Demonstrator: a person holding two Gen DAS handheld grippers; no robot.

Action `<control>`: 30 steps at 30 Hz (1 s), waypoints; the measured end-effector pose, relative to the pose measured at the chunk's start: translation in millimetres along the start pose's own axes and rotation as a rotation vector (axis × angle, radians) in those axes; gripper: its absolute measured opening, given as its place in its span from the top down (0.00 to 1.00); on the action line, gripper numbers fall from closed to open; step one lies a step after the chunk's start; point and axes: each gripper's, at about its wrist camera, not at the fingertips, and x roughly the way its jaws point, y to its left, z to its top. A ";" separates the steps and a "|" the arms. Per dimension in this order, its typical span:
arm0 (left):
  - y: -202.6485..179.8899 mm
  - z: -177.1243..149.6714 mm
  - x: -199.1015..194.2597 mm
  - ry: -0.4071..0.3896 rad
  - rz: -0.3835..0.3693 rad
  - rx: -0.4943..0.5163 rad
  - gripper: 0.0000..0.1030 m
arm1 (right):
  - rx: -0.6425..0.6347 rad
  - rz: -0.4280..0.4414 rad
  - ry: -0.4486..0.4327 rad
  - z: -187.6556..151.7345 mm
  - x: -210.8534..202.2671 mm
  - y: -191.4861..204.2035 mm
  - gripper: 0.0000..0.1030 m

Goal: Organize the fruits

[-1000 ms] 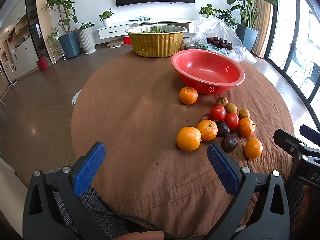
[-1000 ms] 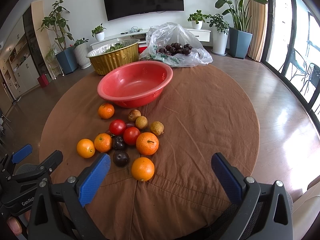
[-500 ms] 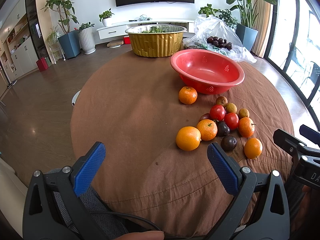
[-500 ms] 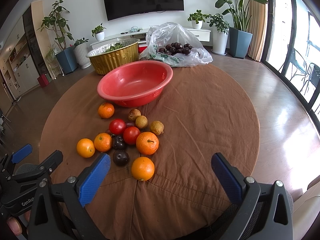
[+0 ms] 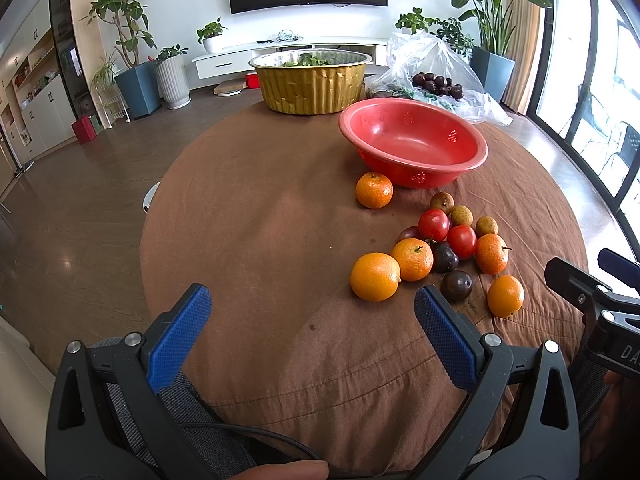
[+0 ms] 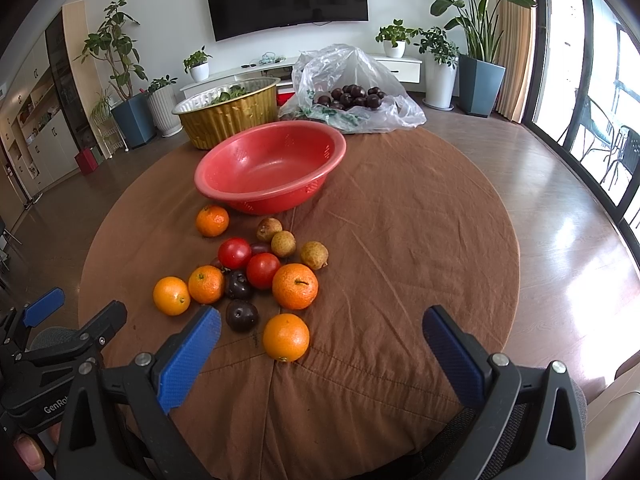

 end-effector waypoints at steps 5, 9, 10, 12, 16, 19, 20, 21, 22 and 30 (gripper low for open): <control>-0.1 -0.1 0.0 0.000 0.000 0.000 0.00 | 0.001 0.000 0.000 0.0 0.0 0.3 0.00; 0.2 0.1 0.1 0.002 0.001 0.002 0.00 | 0.000 -0.001 0.001 -0.1 0.0 0.3 0.00; 0.7 -2.4 1.0 0.001 0.001 0.003 0.00 | 0.000 -0.001 0.001 -0.1 0.0 0.3 0.00; 0.6 -2.3 1.1 0.001 0.000 0.003 0.00 | 0.000 0.000 0.001 0.0 -0.1 0.1 0.00; 0.3 -2.9 1.7 0.000 0.005 0.005 0.00 | 0.001 -0.001 0.001 -0.1 0.3 -0.1 0.00; 0.8 -5.6 4.1 -0.002 0.010 0.004 0.00 | 0.001 0.000 0.002 1.2 0.8 -1.0 0.00; 1.0 -5.8 4.3 -0.004 0.012 0.004 0.00 | 0.001 0.000 0.002 1.6 0.9 -1.3 0.00; 1.6 -5.9 4.3 -0.007 0.010 0.006 0.00 | 0.000 0.000 0.002 2.0 1.2 -1.7 0.00; -2.5 -5.8 4.1 -0.012 -0.001 0.011 0.00 | -0.001 0.001 0.003 2.5 1.1 -1.9 0.00; 13.4 6.8 5.8 -0.021 -0.362 0.130 0.00 | -0.028 0.068 -0.012 -11.3 0.3 -4.3 0.00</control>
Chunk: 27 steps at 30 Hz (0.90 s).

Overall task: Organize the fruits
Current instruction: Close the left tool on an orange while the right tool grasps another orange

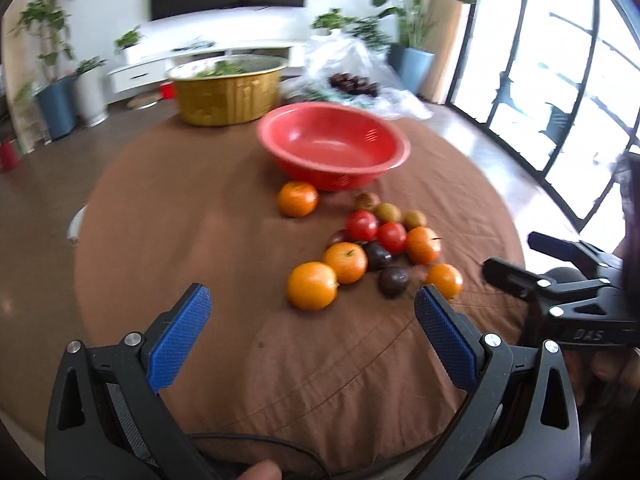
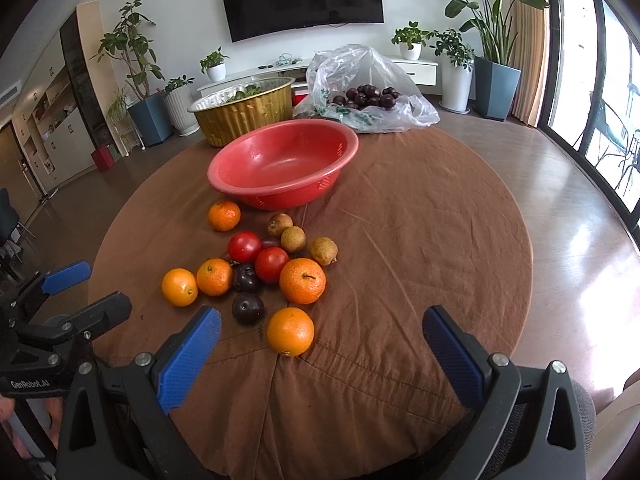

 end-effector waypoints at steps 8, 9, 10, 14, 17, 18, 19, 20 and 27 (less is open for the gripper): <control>16.2 3.6 30.3 0.236 -0.042 0.048 0.00 | -0.025 0.069 -0.003 -4.9 9.4 -0.4 0.02; 16.4 5.0 30.2 0.234 -0.045 0.066 0.00 | -0.028 0.076 -0.003 -3.5 10.9 -0.7 0.02; 16.5 7.3 31.5 0.228 -0.051 0.081 0.00 | -0.032 0.082 -0.001 -3.6 11.8 -0.2 0.02; 13.7 18.7 44.3 0.213 -0.028 0.141 0.00 | -0.042 0.095 0.024 -4.5 18.2 1.2 0.06; 10.7 26.0 57.4 0.212 -0.005 0.209 0.00 | -0.048 0.093 0.057 -4.7 23.9 0.9 0.12; 10.2 26.6 58.9 0.208 0.001 0.235 0.00 | -0.051 0.096 0.068 -5.1 25.5 0.8 0.15; 8.1 27.2 60.6 0.204 0.009 0.271 0.00 | -0.052 0.100 0.078 -5.7 27.1 -0.1 0.16; 5.6 27.9 62.4 0.202 0.009 0.296 0.01 | -0.052 0.101 0.085 -6.7 27.5 -0.7 0.17; -9.2 20.9 76.2 0.260 -0.068 0.482 0.24 | -0.047 0.128 0.125 -6.4 35.7 -1.4 0.23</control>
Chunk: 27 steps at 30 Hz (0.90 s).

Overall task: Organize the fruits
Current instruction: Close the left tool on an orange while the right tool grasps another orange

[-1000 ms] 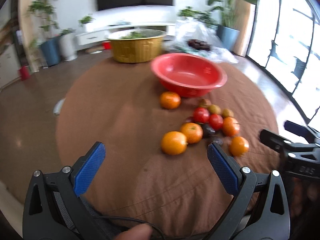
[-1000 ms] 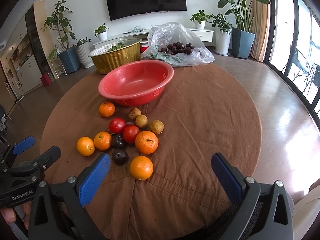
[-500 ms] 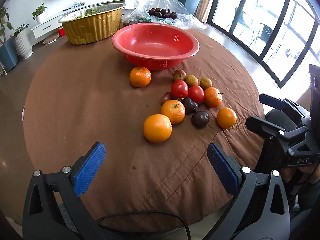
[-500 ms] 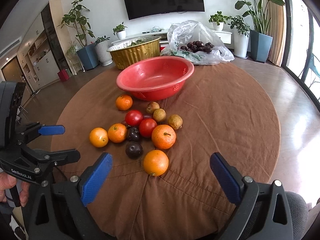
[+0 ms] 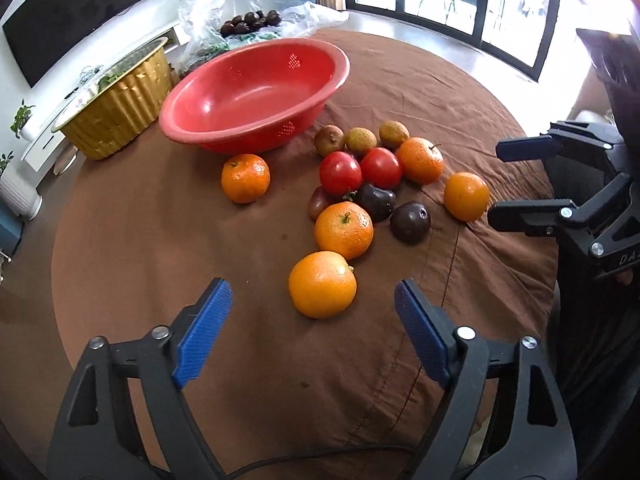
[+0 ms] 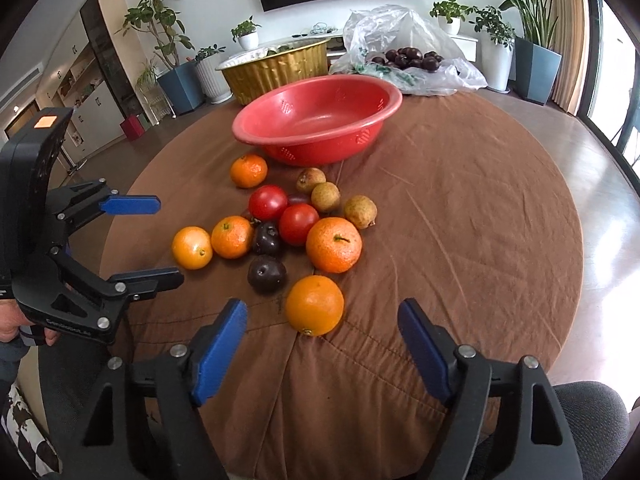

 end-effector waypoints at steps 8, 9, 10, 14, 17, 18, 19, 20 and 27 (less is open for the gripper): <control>0.8 2.1 18.6 0.018 -0.070 0.007 0.62 | -0.004 0.013 0.043 2.9 11.7 0.3 0.30; 2.5 2.0 18.7 0.015 -0.071 0.001 0.64 | -0.004 0.015 0.048 3.2 13.2 0.1 0.31; 4.9 1.7 18.7 0.016 -0.081 -0.005 0.64 | -0.003 0.017 0.054 3.1 14.3 0.0 0.32; 9.3 -2.3 17.0 0.010 -0.103 -0.020 0.64 | 0.006 0.028 0.075 4.4 20.4 -1.8 0.36; 10.0 -4.6 15.9 0.007 -0.104 -0.026 0.64 | 0.009 0.034 0.092 4.5 24.9 -2.0 0.38; 10.4 -5.3 15.4 0.006 -0.104 -0.029 0.64 | 0.010 0.036 0.095 5.0 26.3 -2.4 0.39; 10.5 -6.2 14.8 0.005 -0.105 -0.032 0.65 | 0.010 0.038 0.098 4.9 27.1 -1.9 0.40; 10.5 -7.3 14.1 0.003 -0.107 -0.037 0.65 | 0.008 0.039 0.101 5.0 28.2 -1.7 0.42; 5.2 -13.3 2.5 -0.023 -0.120 -0.062 0.65 | -0.006 0.050 0.125 4.0 35.0 0.6 0.54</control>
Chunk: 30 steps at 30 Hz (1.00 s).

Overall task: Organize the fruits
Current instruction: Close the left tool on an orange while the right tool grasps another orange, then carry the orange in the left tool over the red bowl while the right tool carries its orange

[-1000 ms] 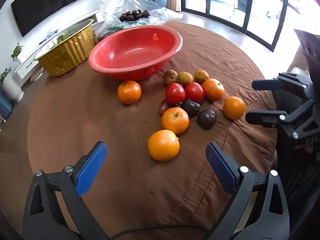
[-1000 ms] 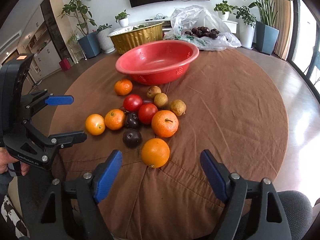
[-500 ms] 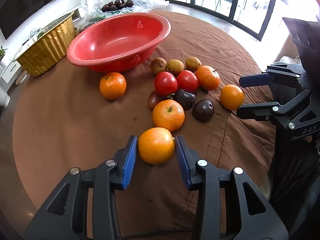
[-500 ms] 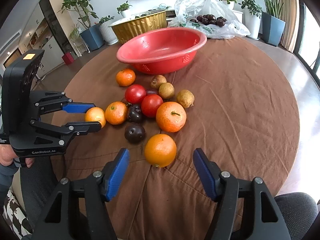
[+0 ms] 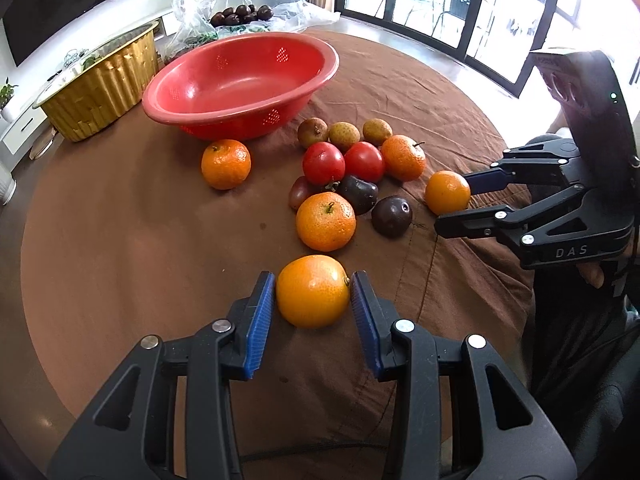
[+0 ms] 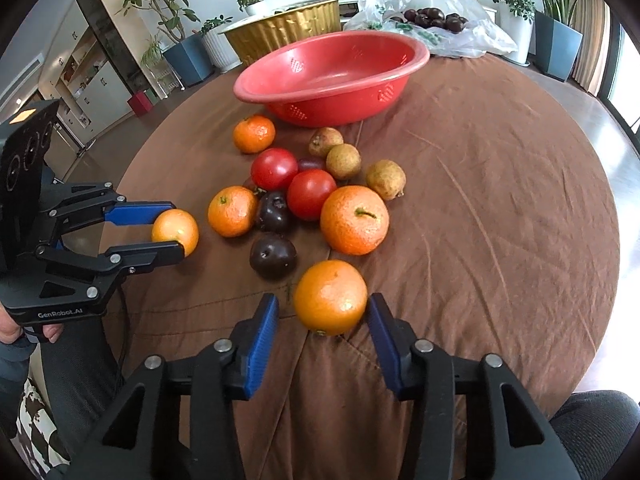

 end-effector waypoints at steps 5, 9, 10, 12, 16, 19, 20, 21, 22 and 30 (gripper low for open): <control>-2.8 -3.4 -8.6 -0.032 -0.010 -0.048 0.65 | -0.001 -0.001 -0.007 -0.1 -0.4 0.4 0.63; -2.8 -5.2 -15.9 -0.059 -0.014 -0.083 0.65 | 0.006 0.007 -0.010 0.3 -2.8 -1.9 0.63; -2.0 -5.3 -19.2 -0.069 -0.015 -0.096 0.65 | 0.006 0.007 -0.012 2.7 -3.6 -2.9 0.63; 0.7 -3.8 -23.0 -0.085 -0.013 -0.115 0.65 | 0.008 0.012 -0.022 3.8 -7.1 -4.0 0.63; 10.7 4.4 -34.0 -0.125 -0.016 -0.160 0.65 | 0.014 0.019 -0.051 9.8 -16.5 -8.9 0.63; 16.1 13.4 -41.2 -0.155 -0.007 -0.178 0.65 | 0.025 0.025 -0.076 16.7 -24.9 -13.8 0.63; 18.6 17.2 -43.4 -0.164 -0.007 -0.184 0.65 | 0.030 0.027 -0.084 18.6 -27.4 -15.6 0.63; 21.2 21.4 -45.7 -0.174 -0.004 -0.190 0.65 | 0.034 0.028 -0.093 21.5 -29.8 -17.6 0.63; 24.4 26.4 -48.5 -0.185 0.003 -0.195 0.65 | 0.038 0.027 -0.104 25.8 -33.0 -20.1 0.63; 58.6 86.9 -58.1 -0.228 0.072 -0.230 0.65 | 0.029 0.017 -0.209 80.4 -56.3 -34.8 0.63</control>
